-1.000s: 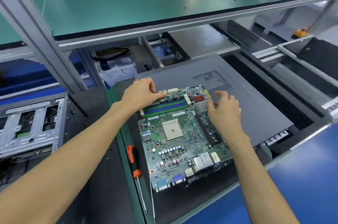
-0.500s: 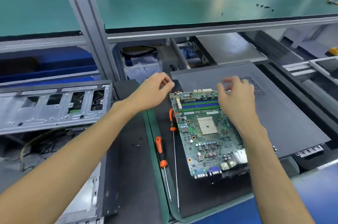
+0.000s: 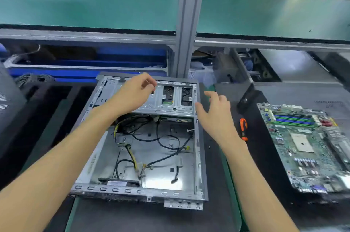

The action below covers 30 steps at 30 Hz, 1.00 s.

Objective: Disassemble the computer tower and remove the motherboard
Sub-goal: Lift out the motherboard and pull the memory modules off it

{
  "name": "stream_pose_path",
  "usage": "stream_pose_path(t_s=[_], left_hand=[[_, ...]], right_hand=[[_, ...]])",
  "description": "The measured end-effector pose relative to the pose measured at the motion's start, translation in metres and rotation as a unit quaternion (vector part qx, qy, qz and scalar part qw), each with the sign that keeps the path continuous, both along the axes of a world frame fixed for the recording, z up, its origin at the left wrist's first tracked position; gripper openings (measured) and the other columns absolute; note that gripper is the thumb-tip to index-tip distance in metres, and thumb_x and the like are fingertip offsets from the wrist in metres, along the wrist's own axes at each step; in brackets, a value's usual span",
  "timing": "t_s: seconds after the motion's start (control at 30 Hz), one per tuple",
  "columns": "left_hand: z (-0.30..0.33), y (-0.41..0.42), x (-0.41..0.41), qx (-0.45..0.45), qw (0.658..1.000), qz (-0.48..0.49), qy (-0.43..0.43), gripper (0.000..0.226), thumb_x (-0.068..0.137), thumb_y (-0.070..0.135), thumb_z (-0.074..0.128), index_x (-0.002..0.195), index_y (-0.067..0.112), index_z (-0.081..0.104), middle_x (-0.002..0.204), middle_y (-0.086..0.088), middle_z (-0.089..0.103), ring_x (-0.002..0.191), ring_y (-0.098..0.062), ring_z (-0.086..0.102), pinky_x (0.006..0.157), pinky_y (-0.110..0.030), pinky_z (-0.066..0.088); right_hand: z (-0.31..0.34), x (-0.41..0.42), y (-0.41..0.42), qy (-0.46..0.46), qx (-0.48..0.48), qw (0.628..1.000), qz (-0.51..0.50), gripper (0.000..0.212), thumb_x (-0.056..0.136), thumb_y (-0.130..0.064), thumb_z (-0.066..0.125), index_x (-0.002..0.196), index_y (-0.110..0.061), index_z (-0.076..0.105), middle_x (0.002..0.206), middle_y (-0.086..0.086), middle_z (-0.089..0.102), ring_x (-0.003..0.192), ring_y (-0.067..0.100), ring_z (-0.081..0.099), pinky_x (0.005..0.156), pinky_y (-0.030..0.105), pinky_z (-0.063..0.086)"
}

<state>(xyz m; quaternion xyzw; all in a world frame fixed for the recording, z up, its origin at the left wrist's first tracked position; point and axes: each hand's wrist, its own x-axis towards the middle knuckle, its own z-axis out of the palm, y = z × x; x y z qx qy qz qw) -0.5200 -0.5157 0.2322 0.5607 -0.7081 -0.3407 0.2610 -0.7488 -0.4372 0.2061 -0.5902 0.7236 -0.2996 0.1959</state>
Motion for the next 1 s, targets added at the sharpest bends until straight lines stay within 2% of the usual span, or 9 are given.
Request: stream_pose_path(t_s=[0.1, 0.2, 0.3, 0.4, 0.53, 0.63, 0.7, 0.9, 1.0], left_hand=[[-0.024, 0.012, 0.035, 0.055, 0.996, -0.017, -0.068, 0.021, 0.099, 0.017, 0.049, 0.085, 0.025, 0.062, 0.087, 0.003, 0.072, 0.085, -0.019, 0.069, 0.082, -0.04, 0.056], [-0.058, 0.028, 0.038, 0.121, 0.961, -0.136, -0.21, 0.019, 0.097, 0.034, 0.055, 0.112, 0.027, 0.063, 0.114, 0.001, 0.067, 0.099, -0.019, 0.066, 0.088, -0.038, 0.054], [-0.093, 0.043, 0.019, 0.151, 0.919, -0.246, -0.269, 0.072, 0.089, 0.054, 0.062, 0.149, 0.042, 0.025, 0.151, -0.009, 0.031, 0.137, -0.03, 0.038, 0.111, -0.045, 0.036], [-0.12, 0.045, -0.002, 0.167, 0.897, -0.276, -0.303, 0.094, 0.079, 0.068, 0.065, 0.149, 0.055, 0.005, 0.163, -0.013, -0.002, 0.149, -0.039, 0.01, 0.116, -0.06, 0.022], [-0.139, 0.047, -0.014, 0.183, 0.861, -0.307, -0.362, 0.083, 0.076, 0.057, 0.074, 0.145, 0.038, 0.032, 0.146, -0.007, 0.038, 0.13, -0.031, 0.043, 0.103, -0.045, 0.043], [-0.14, 0.049, -0.019, 0.131, 0.895, -0.295, -0.308, 0.033, 0.089, 0.028, 0.067, 0.119, 0.023, 0.055, 0.121, -0.004, 0.061, 0.098, -0.023, 0.057, 0.08, -0.032, 0.049], [-0.13, 0.048, -0.02, 0.094, 0.91, -0.287, -0.284, 0.018, 0.091, 0.023, 0.058, 0.109, 0.023, 0.06, 0.11, -0.003, 0.067, 0.095, -0.025, 0.061, 0.078, -0.033, 0.05], [-0.103, 0.057, -0.016, 0.096, 0.875, -0.369, -0.299, 0.025, 0.083, 0.017, 0.044, 0.099, 0.031, 0.056, 0.091, 0.003, 0.066, 0.082, -0.022, 0.059, 0.069, -0.035, 0.048], [-0.11, 0.062, -0.011, 0.103, 0.859, -0.366, -0.343, 0.037, 0.093, 0.02, 0.043, 0.125, 0.037, 0.05, 0.112, -0.003, 0.065, 0.097, -0.027, 0.061, 0.073, -0.037, 0.048]], right_hand=[[-0.035, 0.033, 0.004, -0.017, 0.087, 0.996, -0.02, 0.068, 0.104, -0.033, 0.052, 0.159, -0.012, 0.019, 0.145, 0.023, 0.036, 0.125, 0.041, 0.045, 0.096, 0.043, 0.04], [-0.056, 0.042, 0.004, 0.012, 0.086, 0.995, -0.041, 0.067, 0.106, -0.031, 0.045, 0.161, -0.016, 0.008, 0.141, 0.022, 0.044, 0.105, 0.042, 0.059, 0.072, 0.039, 0.038], [-0.06, 0.037, 0.002, 0.024, 0.079, 0.995, -0.05, 0.067, 0.107, -0.031, 0.044, 0.161, -0.019, 0.009, 0.138, 0.02, 0.048, 0.105, 0.041, 0.06, 0.071, 0.037, 0.035], [-0.06, 0.034, 0.002, 0.037, 0.081, 0.995, -0.046, 0.067, 0.107, -0.033, 0.044, 0.161, -0.021, 0.009, 0.138, 0.018, 0.05, 0.108, 0.04, 0.06, 0.072, 0.038, 0.037], [-0.063, 0.033, 0.002, 0.037, 0.076, 0.996, -0.042, 0.067, 0.106, -0.034, 0.044, 0.161, -0.024, 0.008, 0.136, 0.016, 0.05, 0.105, 0.039, 0.06, 0.073, 0.038, 0.039], [-0.066, 0.032, 0.0, 0.043, 0.072, 0.996, -0.04, 0.067, 0.107, -0.034, 0.044, 0.162, -0.023, 0.008, 0.136, 0.016, 0.05, 0.102, 0.038, 0.061, 0.07, 0.038, 0.039], [-0.068, 0.031, 0.0, 0.04, 0.072, 0.996, -0.039, 0.067, 0.107, -0.035, 0.044, 0.162, -0.023, 0.007, 0.138, 0.016, 0.048, 0.103, 0.038, 0.061, 0.071, 0.038, 0.039], [-0.071, 0.03, -0.001, 0.041, 0.071, 0.996, -0.035, 0.067, 0.107, -0.034, 0.043, 0.162, -0.023, 0.007, 0.135, 0.016, 0.047, 0.101, 0.037, 0.06, 0.068, 0.037, 0.036], [-0.071, 0.029, -0.001, 0.039, 0.062, 0.997, -0.033, 0.067, 0.107, -0.033, 0.044, 0.162, -0.022, 0.007, 0.133, 0.016, 0.048, 0.101, 0.036, 0.059, 0.068, 0.037, 0.038]])
